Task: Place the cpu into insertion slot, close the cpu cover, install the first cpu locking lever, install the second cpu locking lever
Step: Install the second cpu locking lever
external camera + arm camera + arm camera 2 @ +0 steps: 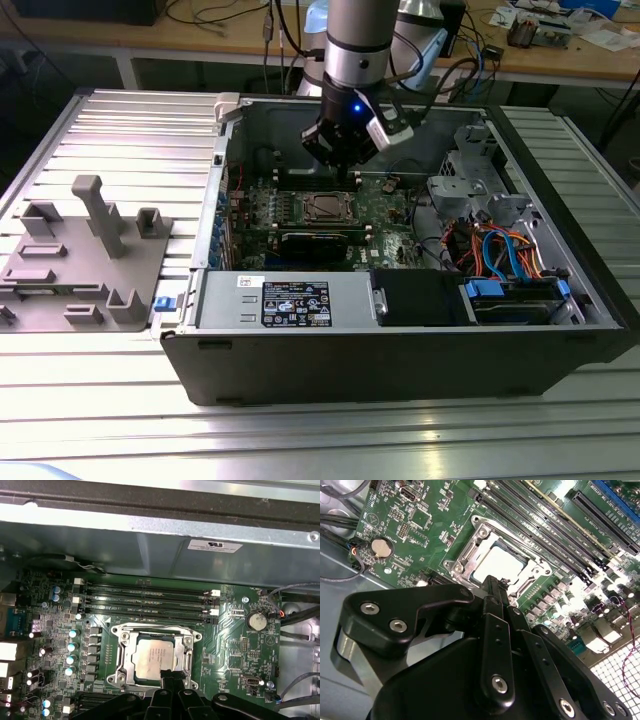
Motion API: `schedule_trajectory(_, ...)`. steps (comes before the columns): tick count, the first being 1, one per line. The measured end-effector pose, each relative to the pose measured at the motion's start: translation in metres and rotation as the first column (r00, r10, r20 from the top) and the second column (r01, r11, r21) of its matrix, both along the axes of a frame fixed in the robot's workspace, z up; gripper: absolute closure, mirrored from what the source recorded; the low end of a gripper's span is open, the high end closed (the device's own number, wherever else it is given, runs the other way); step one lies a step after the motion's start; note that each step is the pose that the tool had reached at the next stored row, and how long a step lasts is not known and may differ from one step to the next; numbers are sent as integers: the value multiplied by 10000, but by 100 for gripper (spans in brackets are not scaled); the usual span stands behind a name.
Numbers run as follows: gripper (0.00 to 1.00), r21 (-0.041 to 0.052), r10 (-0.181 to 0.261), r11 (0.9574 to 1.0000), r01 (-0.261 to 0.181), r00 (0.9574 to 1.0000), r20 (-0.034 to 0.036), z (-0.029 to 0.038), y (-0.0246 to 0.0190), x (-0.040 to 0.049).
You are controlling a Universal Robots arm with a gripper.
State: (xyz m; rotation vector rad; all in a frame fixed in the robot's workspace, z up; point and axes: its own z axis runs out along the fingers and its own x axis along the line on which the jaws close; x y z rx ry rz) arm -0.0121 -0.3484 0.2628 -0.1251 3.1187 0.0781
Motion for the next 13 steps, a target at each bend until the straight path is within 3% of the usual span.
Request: schedule_trajectory(13, 89, 13, 0, 10000, 0, 10000, 1, -2, -42, 0)
